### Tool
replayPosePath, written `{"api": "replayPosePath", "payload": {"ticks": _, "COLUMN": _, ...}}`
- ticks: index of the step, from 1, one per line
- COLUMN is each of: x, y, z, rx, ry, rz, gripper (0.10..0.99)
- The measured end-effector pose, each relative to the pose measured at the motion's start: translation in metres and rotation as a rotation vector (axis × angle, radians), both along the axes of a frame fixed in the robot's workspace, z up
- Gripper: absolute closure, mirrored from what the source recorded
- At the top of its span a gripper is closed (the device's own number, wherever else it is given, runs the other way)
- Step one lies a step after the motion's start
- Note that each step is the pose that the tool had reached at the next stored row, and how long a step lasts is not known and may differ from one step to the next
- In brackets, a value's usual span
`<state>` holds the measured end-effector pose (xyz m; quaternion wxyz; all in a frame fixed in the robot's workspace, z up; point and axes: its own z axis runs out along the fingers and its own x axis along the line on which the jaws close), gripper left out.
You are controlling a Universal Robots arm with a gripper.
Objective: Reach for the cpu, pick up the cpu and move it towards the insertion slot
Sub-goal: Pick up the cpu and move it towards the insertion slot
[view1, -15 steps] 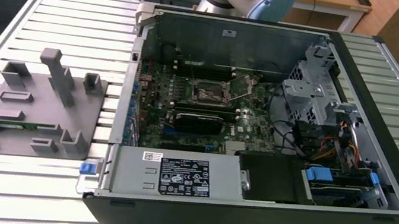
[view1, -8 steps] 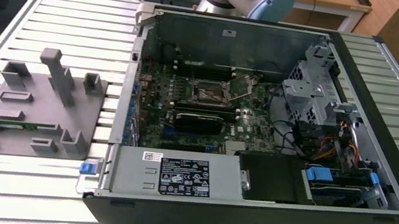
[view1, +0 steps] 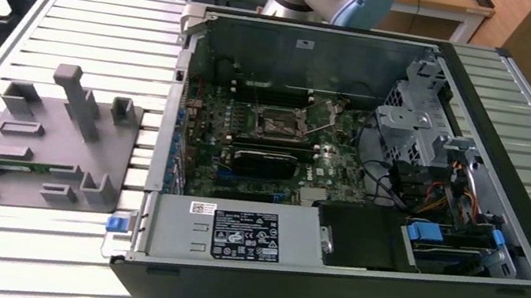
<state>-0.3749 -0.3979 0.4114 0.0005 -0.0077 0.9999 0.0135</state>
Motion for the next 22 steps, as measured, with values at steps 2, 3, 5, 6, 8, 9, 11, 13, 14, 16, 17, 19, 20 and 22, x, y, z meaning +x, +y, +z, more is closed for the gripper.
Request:
{"api": "replayPosePath", "payload": {"ticks": 2, "x": 0.0042, "y": 0.0000, "z": -0.0001, "rx": 0.000, "ry": 0.0000, "rz": 0.000, "gripper": 0.545}}
{"api": "replayPosePath", "payload": {"ticks": 3, "x": 0.0063, "y": 0.0000, "z": -0.0001, "rx": 0.000, "ry": 0.0000, "rz": 0.000, "gripper": 0.545}}
{"api": "replayPosePath", "payload": {"ticks": 5, "x": 0.0102, "y": 0.0000, "z": -0.0002, "rx": 0.000, "ry": -0.0001, "rz": 0.000, "gripper": 0.545}}
{"api": "replayPosePath", "payload": {"ticks": 6, "x": 0.0122, "y": 0.0000, "z": -0.0002, "rx": 0.000, "ry": 0.0000, "rz": 0.000, "gripper": 0.545}}
{"api": "replayPosePath", "payload": {"ticks": 8, "x": 0.0159, "y": 0.0000, "z": -0.0003, "rx": 0.000, "ry": 0.0000, "rz": 0.000, "gripper": 0.545}}
{"api": "replayPosePath", "payload": {"ticks": 9, "x": 0.0176, "y": 0.0000, "z": -0.0003, "rx": 0.000, "ry": 0.0001, "rz": 0.000, "gripper": 0.545}}
{"api": "replayPosePath", "payload": {"ticks": 11, "x": 0.0210, "y": 0.0000, "z": -0.0003, "rx": 0.000, "ry": 0.0000, "rz": 0.000, "gripper": 0.545}}
{"api": "replayPosePath", "payload": {"ticks": 13, "x": 0.0247, "y": 0.0000, "z": -0.0003, "rx": 0.000, "ry": 0.0000, "rz": 0.000, "gripper": 0.545}}
{"api": "replayPosePath", "payload": {"ticks": 14, "x": 0.0267, "y": 0.0000, "z": -0.0004, "rx": 0.000, "ry": 0.0000, "rz": 0.000, "gripper": 0.545}}
{"api": "replayPosePath", "payload": {"ticks": 16, "x": 0.0305, "y": 0.0000, "z": -0.0004, "rx": 0.000, "ry": 0.0000, "rz": 0.000, "gripper": 0.545}}
{"api": "replayPosePath", "payload": {"ticks": 17, "x": 0.0322, "y": 0.0000, "z": -0.0004, "rx": 0.000, "ry": 0.0001, "rz": 0.000, "gripper": 0.545}}
{"api": "replayPosePath", "payload": {"ticks": 19, "x": 0.0361, "y": 0.0000, "z": -0.0005, "rx": 0.000, "ry": 0.0001, "rz": 0.000, "gripper": 0.545}}
{"api": "replayPosePath", "payload": {"ticks": 20, "x": 0.0383, "y": 0.0000, "z": -0.0005, "rx": 0.000, "ry": 0.0000, "rz": 0.000, "gripper": 0.545}}
{"api": "replayPosePath", "payload": {"ticks": 22, "x": 0.0425, "y": 0.0000, "z": -0.0006, "rx": 0.000, "ry": 0.0000, "rz": 0.000, "gripper": 0.545}}
